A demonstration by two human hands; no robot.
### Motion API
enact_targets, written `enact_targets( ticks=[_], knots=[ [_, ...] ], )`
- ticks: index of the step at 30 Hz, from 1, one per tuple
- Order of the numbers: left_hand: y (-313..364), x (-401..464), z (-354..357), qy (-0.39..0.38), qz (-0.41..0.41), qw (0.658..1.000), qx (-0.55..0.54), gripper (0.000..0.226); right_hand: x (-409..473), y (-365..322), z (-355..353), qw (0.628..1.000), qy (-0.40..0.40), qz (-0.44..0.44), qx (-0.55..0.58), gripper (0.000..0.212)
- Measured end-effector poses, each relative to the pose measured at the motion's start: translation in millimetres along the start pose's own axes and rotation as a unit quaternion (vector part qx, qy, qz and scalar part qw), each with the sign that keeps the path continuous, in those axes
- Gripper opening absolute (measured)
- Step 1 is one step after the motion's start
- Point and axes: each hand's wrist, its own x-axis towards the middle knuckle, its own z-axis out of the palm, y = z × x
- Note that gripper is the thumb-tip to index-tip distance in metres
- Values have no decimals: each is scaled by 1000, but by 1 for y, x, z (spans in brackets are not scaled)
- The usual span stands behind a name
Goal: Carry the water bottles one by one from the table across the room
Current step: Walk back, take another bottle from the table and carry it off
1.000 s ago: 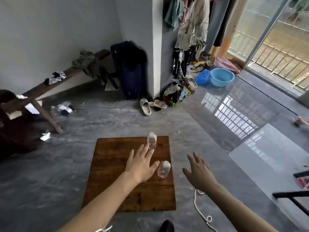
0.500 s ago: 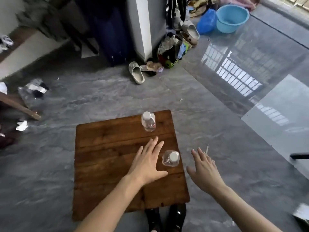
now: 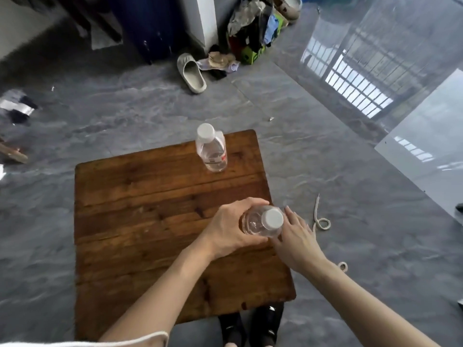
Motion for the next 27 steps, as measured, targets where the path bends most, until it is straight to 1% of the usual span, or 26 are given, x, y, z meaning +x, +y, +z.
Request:
enact_targets(
  ticks=[2,4,5,7,10,14,16,19,22,25,27],
  knots=[
    [3,-1,2,29,8,999,11,72,-1,-2,1,1000,3,-8,10,66],
    [12,-4,-1,53,16,998,9,71,-4,-4,-3,998,5,-15,58,70],
    [19,-6,-6,63,20,998,2,70,-6,-4,-7,995,3,-22,97,69],
    [36,-11,-17,77,30,997,-11,68,-15,-9,-19,983,-2,-36,177,57],
    [64,-22,-36,91,43,995,-11,66,-35,-18,-39,947,-31,-23,319,44],
    [112,-37,-65,114,44,992,-13,67,-63,-37,-78,894,-86,11,440,29],
    [139,-45,-80,122,47,991,-20,66,-85,-51,-105,868,-123,28,480,21],
    [182,-61,-103,129,59,990,-13,65,-120,-68,-142,858,-156,35,488,25],
    [227,-74,-129,127,76,989,-2,63,-152,-78,-173,775,-201,69,595,28],
    [275,-88,-156,132,94,987,-6,65,-183,-88,-206,731,-216,57,645,35],
    [309,-99,-171,147,110,983,-7,73,-204,-94,-230,709,-213,46,671,48]
  ],
)
